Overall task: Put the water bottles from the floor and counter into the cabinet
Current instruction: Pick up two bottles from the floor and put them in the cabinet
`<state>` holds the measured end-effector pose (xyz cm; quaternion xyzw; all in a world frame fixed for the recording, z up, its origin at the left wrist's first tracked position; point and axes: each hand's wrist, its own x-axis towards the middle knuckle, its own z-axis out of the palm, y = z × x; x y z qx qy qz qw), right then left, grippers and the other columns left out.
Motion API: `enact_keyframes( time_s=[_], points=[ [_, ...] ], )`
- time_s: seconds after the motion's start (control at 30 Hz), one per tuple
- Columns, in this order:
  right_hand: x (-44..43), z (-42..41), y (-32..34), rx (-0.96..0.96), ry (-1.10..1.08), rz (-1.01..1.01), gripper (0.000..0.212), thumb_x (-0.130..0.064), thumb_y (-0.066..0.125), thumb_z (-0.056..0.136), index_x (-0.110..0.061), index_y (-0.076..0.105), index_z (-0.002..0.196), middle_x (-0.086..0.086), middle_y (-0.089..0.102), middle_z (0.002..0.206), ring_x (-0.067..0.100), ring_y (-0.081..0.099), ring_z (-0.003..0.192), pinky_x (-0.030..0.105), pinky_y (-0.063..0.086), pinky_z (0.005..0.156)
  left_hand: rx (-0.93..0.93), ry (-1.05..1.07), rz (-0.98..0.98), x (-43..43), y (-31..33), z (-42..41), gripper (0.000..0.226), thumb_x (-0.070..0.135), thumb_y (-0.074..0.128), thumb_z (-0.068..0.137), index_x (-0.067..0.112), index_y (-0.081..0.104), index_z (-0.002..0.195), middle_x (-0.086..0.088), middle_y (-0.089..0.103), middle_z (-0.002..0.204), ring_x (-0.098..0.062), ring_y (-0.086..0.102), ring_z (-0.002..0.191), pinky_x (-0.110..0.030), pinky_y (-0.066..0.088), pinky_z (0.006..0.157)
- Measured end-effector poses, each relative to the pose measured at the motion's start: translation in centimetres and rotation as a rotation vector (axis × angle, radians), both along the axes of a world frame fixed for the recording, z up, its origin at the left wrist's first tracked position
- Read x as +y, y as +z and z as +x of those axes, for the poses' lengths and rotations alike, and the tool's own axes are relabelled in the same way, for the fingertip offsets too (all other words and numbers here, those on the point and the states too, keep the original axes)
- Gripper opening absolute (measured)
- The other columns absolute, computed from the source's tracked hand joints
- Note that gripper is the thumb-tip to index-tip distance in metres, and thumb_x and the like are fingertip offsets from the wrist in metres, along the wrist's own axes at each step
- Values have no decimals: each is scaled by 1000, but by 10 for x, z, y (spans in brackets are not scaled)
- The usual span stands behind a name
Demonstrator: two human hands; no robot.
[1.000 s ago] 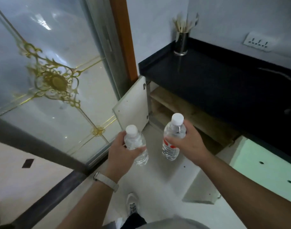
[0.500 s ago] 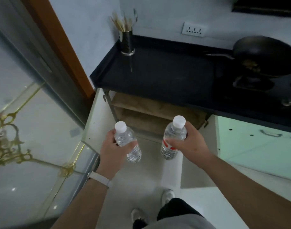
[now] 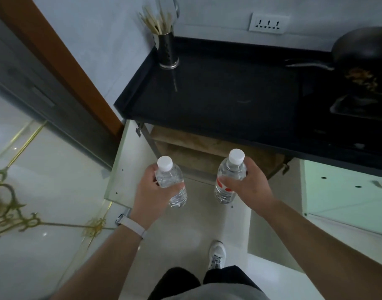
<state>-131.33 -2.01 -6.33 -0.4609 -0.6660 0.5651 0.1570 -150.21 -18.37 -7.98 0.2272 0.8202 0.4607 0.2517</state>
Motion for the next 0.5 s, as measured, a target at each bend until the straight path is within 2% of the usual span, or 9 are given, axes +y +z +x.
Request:
enact_keyframes(
  time_s=[0.13,0.3,0.43,0.5],
  points=[
    [10,-22,-10,-16,32,-30,53,-28,83,76,-36,48,114,-19,59,99,2,60,85,15,41,68,22,15,-9,7,-3,-14,62,24,91,71,27,56,122,8,69,107,-14,67,98,-35,57,84],
    [17,-44,-19,-41,56,-42,41,-26,82,76,-42,50,96,-18,62,94,0,62,82,12,41,67,4,45,-21,13,-15,-37,65,30,92,69,29,56,122,9,69,109,-14,67,100,-41,58,88],
    [22,-66,-33,-81,48,-68,45,-23,82,77,-41,48,100,-21,60,91,-12,60,77,8,41,60,-26,50,-32,20,-38,-58,65,29,92,68,28,57,123,9,68,110,-14,67,101,-45,58,90],
    [25,-76,-43,-110,39,-58,44,-22,82,78,-41,48,98,-21,60,89,-12,60,76,10,41,61,-57,58,-34,25,-53,-69,65,26,92,68,27,57,123,9,69,110,-14,67,101,-46,57,91]
  ],
)
